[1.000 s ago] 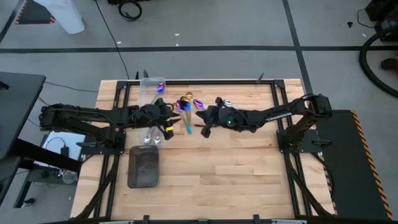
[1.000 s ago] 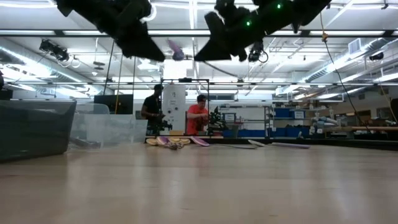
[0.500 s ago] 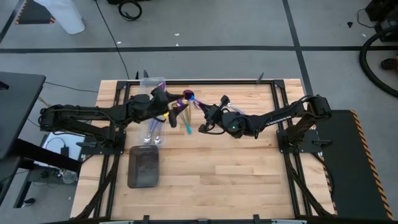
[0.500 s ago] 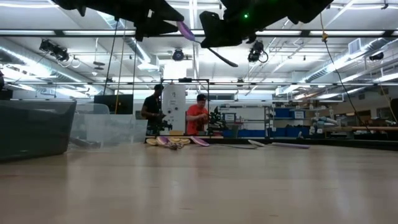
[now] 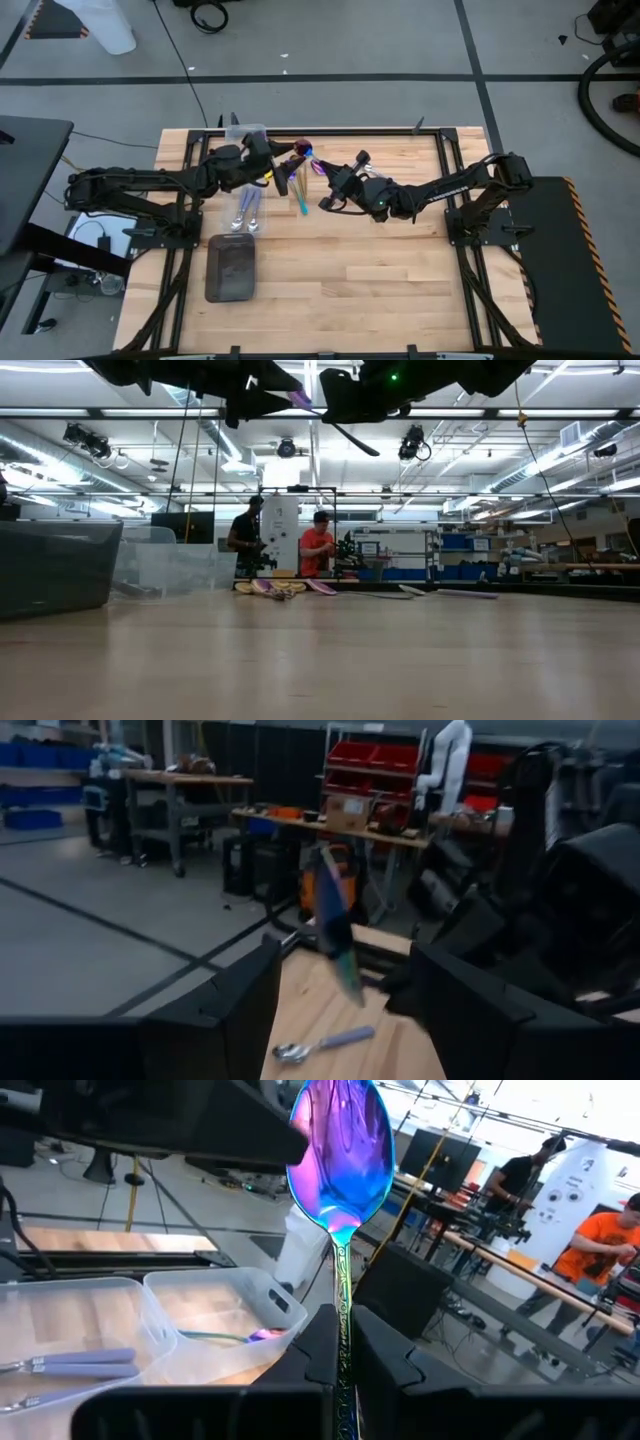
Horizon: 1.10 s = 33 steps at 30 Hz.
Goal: Sort silverware by color (type)
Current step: Put the purple spoon into the top transparent bin
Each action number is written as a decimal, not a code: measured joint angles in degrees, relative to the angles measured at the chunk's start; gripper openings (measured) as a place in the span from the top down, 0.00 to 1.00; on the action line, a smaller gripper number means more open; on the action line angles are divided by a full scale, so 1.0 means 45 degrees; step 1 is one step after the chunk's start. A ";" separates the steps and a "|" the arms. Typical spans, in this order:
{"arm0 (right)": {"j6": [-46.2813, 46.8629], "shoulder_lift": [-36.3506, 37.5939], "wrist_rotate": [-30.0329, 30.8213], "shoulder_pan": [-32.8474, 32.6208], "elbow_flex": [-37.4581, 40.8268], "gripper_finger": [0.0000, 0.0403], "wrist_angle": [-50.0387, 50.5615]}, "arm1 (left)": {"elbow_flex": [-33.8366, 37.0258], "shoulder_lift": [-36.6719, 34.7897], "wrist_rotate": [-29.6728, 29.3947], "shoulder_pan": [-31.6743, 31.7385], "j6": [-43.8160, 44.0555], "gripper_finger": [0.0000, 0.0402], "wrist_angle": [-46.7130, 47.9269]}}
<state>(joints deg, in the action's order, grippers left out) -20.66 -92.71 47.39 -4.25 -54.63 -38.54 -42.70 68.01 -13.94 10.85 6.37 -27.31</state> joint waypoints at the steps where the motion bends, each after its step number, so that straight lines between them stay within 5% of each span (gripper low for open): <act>1: 0.0004 0.0000 -0.0093 0.0000 0.0000 0.94 -0.0010 | 0.0000 0.0005 0.0094 -0.0004 -0.0005 0.43 -0.0127; 9: 0.0011 0.0000 -0.0315 0.0000 0.0000 0.94 -0.0187 | -0.0005 0.0306 0.0163 0.0106 -0.0171 0.55 -0.0498; 21: -0.0015 0.0000 -0.1289 0.0190 0.0000 0.88 -0.0155 | 0.0005 0.0293 0.0331 0.0571 -0.0609 0.96 -0.0511; 28: 0.0088 -0.0005 -0.1942 -0.0112 -0.0010 0.71 -0.0188 | 0.0005 0.0294 -0.0041 0.0873 -0.1157 0.97 -0.0191; 33: 0.1266 0.0028 -0.1814 -0.0364 -0.0010 0.59 0.0951 | -0.0099 -0.0225 0.0054 0.1342 -0.1540 0.97 0.2268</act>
<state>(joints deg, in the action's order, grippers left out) -14.96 -92.58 39.23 -5.89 -54.68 -34.26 -43.14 66.99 -13.69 16.89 -0.56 -17.10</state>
